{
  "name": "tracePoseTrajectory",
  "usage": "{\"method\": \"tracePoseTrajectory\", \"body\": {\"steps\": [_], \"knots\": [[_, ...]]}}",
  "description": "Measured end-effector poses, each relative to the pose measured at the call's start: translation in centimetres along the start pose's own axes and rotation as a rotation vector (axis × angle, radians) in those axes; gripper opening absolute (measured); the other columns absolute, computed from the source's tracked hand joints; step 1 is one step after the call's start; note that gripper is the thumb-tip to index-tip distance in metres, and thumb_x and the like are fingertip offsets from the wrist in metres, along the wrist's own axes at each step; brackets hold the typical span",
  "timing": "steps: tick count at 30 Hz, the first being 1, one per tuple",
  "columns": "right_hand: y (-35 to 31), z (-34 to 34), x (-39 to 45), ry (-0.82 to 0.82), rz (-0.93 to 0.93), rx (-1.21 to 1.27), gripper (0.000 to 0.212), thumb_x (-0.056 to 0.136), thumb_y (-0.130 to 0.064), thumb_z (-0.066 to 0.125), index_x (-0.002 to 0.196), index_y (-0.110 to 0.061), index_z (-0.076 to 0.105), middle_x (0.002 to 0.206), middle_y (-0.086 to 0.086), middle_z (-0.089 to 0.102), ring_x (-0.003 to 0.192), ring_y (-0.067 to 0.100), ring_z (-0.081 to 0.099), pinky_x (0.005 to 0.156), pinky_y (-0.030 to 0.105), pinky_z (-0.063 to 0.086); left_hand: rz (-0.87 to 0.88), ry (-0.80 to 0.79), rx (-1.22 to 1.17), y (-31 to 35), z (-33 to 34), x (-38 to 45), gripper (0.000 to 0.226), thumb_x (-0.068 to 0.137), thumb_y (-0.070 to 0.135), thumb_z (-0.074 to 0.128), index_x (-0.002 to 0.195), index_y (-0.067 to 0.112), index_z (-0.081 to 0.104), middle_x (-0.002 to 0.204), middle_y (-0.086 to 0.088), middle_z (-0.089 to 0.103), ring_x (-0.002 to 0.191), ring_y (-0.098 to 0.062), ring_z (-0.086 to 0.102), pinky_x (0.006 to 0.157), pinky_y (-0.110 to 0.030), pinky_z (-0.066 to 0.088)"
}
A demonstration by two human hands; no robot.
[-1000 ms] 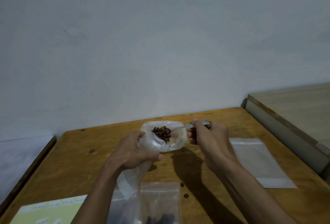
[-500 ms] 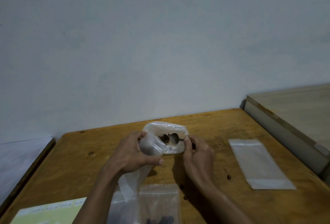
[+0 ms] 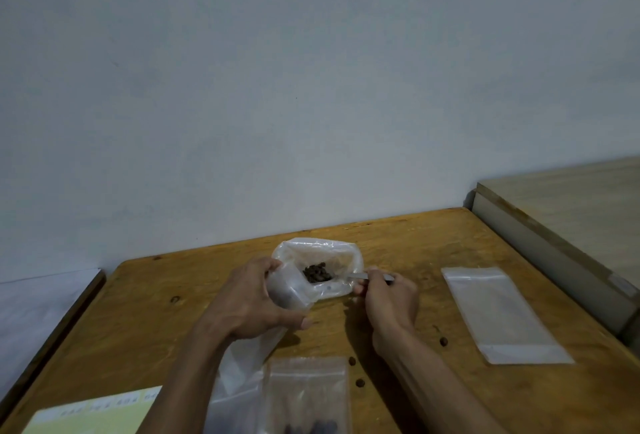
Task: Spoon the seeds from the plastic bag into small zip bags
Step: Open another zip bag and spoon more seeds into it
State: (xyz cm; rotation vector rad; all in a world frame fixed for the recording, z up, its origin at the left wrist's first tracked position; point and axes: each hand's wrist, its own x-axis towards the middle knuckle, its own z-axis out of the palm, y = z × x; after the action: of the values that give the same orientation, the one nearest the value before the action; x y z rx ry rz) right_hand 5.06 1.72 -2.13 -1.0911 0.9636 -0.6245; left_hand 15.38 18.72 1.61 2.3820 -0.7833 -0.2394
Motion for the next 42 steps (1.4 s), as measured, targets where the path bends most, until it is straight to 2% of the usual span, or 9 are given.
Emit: {"method": "tracePoseTrajectory", "body": {"steps": [5,16,20,24,26,30,33,37,42], "knots": [[-1.4,-0.8,0.0,-0.033,-0.021,-0.012,0.015,0.100,-0.018,0.059,0.096,-0.007,0.066,0.072,0.010,0.072,0.054,0.014,0.062,0.047,0.023,0.049,-0.036,-0.015,-0.015,-0.6,0.2,0.0,0.117,0.048,0.047,0.098,0.148,0.024,0.042,0.147,0.002,0.048,0.126,-0.016,0.047,0.095,-0.030,0.046],[-4.5,-2.6,-2.1,-0.162,-0.148,-0.006,0.012,0.099,-0.021,0.060,0.094,-0.011,0.067,0.070,0.006,0.070,0.062,0.014,0.065,0.062,0.031,0.057,-0.049,0.007,-0.059,-0.8,0.5,0.2,0.116,0.050,0.051,0.096,0.148,0.021,0.043,0.148,0.001,0.049,0.126,-0.017,0.050,0.092,-0.029,0.045],[-4.6,-1.8,-3.4,-0.279,-0.448,-0.295,0.016,0.098,-0.031,0.060,0.087,-0.024,0.070,0.069,-0.001,0.073,0.064,0.014,0.070,0.063,0.038,0.062,-0.043,-0.006,-0.108,-0.7,0.3,0.2,0.115,0.050,0.048,0.098,0.148,0.021,0.044,0.148,-0.001,0.050,0.129,-0.020,0.050,0.096,-0.031,0.047],[-3.1,-2.0,-2.9,-0.160,-0.856,-0.460,0.014,0.099,-0.029,0.059,0.093,-0.025,0.071,0.076,-0.014,0.068,0.072,0.003,0.065,0.059,0.014,0.050,-0.035,0.008,-0.118,-0.7,0.2,0.2,0.117,0.048,0.048,0.098,0.147,0.020,0.045,0.147,-0.001,0.051,0.128,-0.019,0.051,0.096,-0.030,0.047],[-1.9,-2.4,-2.1,-0.104,-0.936,-0.524,0.014,0.100,-0.023,0.059,0.100,-0.022,0.072,0.082,-0.015,0.064,0.078,-0.001,0.061,0.064,0.014,0.048,-0.028,0.017,-0.113,-0.7,0.2,0.2,0.116,0.047,0.047,0.099,0.147,0.021,0.046,0.144,0.001,0.053,0.122,-0.015,0.052,0.094,-0.028,0.046],[0.3,-1.7,-1.2,-0.106,-0.747,-0.565,0.015,0.102,-0.022,0.055,0.101,-0.026,0.069,0.082,-0.015,0.060,0.078,-0.006,0.054,0.066,0.011,0.046,0.010,-0.016,-0.103,-0.5,0.1,0.2,0.114,0.046,0.046,0.099,0.145,0.023,0.047,0.138,0.005,0.052,0.118,-0.013,0.050,0.092,-0.026,0.044],[0.9,-0.7,-0.9,-0.041,-0.391,-0.406,0.022,0.102,-0.024,0.054,0.085,-0.021,0.066,0.077,-0.009,0.063,0.073,-0.001,0.057,0.056,0.011,0.039,0.047,-0.018,-0.131,-0.4,0.1,0.2,0.114,0.043,0.045,0.100,0.143,0.025,0.049,0.134,0.009,0.053,0.120,-0.012,0.050,0.094,-0.026,0.044],[1.1,-0.1,-0.4,-0.049,0.035,-0.038,0.016,0.099,-0.020,0.059,0.091,-0.011,0.069,0.073,0.007,0.072,0.062,0.016,0.065,0.059,0.030,0.052,0.063,-0.030,-0.160,-0.6,0.3,0.4,0.112,0.042,0.043,0.101,0.141,0.026,0.051,0.130,0.010,0.055,0.122,-0.013,0.052,0.090,-0.021,0.045],[0.3,-0.6,0.6,-0.036,0.087,0.100,0.012,0.098,-0.014,0.061,0.096,-0.005,0.068,0.072,0.012,0.072,0.057,0.017,0.063,0.058,0.031,0.055,0.031,-0.075,-0.116,-1.4,0.1,0.5,0.124,0.035,0.058,0.095,0.145,0.026,0.047,0.142,0.004,0.053,0.121,-0.013,0.050,0.090,-0.025,0.045]]}}
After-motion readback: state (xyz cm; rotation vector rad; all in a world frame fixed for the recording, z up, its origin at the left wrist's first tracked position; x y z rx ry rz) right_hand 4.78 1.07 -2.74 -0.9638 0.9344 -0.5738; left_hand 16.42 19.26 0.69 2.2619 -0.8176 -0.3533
